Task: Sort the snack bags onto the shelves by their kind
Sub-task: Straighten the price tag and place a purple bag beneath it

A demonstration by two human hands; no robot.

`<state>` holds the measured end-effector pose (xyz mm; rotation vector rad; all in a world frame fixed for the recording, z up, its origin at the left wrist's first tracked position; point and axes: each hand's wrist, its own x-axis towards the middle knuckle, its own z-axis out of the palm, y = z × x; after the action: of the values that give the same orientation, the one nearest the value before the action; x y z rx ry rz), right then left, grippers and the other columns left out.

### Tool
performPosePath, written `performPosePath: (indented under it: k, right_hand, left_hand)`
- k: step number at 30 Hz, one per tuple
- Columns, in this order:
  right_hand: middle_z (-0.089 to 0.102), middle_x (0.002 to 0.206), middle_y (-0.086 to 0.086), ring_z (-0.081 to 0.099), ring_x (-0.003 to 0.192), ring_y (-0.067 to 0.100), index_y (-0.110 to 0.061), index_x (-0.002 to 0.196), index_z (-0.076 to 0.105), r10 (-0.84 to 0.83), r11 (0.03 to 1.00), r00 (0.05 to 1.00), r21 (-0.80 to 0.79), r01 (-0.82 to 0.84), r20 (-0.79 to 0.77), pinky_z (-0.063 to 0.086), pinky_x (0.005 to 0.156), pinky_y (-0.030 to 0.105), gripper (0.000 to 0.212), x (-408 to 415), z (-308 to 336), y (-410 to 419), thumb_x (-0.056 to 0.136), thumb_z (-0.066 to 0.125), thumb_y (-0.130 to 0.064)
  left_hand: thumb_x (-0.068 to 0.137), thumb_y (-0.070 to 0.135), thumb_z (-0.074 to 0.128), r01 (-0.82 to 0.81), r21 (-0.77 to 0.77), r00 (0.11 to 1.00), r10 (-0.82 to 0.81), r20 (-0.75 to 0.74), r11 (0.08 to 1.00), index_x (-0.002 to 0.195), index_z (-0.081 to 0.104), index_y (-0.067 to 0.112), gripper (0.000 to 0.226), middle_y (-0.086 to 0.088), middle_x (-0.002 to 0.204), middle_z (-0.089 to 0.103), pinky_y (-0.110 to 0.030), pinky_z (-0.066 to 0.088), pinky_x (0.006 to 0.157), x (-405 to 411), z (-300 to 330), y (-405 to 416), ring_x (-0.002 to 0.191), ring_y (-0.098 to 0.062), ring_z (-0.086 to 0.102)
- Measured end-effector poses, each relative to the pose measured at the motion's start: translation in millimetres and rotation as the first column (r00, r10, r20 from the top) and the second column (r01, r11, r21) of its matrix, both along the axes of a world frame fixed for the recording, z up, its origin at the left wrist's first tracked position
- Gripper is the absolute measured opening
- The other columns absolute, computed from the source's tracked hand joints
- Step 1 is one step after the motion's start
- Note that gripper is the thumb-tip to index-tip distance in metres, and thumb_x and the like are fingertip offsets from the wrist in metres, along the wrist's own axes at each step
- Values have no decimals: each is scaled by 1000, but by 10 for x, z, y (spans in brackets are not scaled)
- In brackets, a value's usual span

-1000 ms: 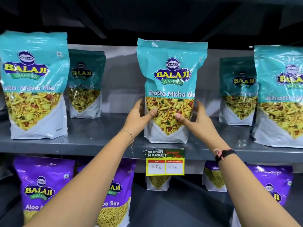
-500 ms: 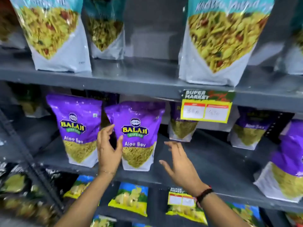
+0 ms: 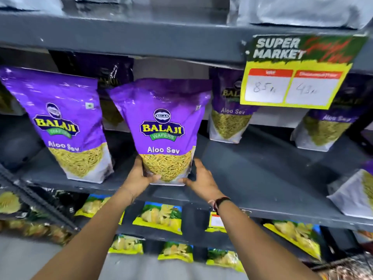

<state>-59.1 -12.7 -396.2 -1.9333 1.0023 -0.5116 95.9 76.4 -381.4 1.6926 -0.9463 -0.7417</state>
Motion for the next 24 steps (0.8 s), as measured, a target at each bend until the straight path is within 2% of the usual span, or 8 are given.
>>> performPosePath:
  k: [4,8,11,12,14,16,20,24]
  right_hand:
    - [61,115,17,55,107,34,-7,109,45,-71,997,997,-36,69,-40,47,89,42,41,-369,111,-150,76,67,-18]
    - [63,115,16,59,106,30,-7,112,47,-135,990,990,-52,133,-44,47,91,41,45,-865,174,-219,74,69,-16]
    - [64,115,14,60,105,29,-8,115,46,-182,983,982,-46,180,-46,45,88,33,49,-1145,188,-235,73,71,-15]
    - [64,114,14,61,103,28,-7,115,46,-192,981,980,-48,190,-52,44,87,32,50,-1212,192,-239,73,71,-15]
    - [65,113,14,61,102,29,-8,114,46,-213,977,975,-43,211,-57,46,89,36,50,-1319,190,-249,72,72,-16]
    - [65,113,14,61,102,29,-9,114,46,-226,974,973,-30,225,-50,47,92,40,49,-1404,184,-259,72,72,-15]
    - [62,110,10,60,100,24,-13,111,43,-211,978,977,2,211,-35,48,91,39,50,-1502,171,-294,70,73,-13]
    - [58,118,7,54,108,20,-10,120,38,-140,989,985,30,144,-98,38,78,17,63,-1494,98,-297,69,74,-13]
  left_hand:
    - [68,-4,68,12,10,998,-12,58,1000,128,30,9,73,3,114,47,-25,34,87,-319,-50,-128,105,-14,44]
    - [65,0,72,67,13,994,-68,89,998,128,33,9,75,-1,110,53,-25,37,85,-697,-86,-294,104,-18,50]
    - [66,-3,69,129,9,988,-129,89,992,127,35,11,71,-1,106,55,-9,43,70,-890,-79,-368,99,-20,53]
    - [67,-4,68,145,1,986,-145,79,989,128,35,11,71,0,106,54,-1,41,63,-945,-66,-380,97,-17,52]
    - [68,-4,68,168,-7,984,-168,51,986,128,35,11,71,0,107,52,5,40,60,-1042,-53,-405,97,-14,49]
    - [68,-2,69,182,2,982,-182,42,983,128,36,12,70,-1,107,53,0,43,65,-1115,-61,-441,98,-14,48]
    - [67,3,71,183,34,978,-186,91,982,123,41,14,65,-9,115,58,-26,40,82,-1181,-62,-499,100,-16,50]
    - [68,6,71,238,125,959,-253,124,963,127,36,16,70,-8,128,51,-26,35,88,-1171,-84,-507,111,-16,45]
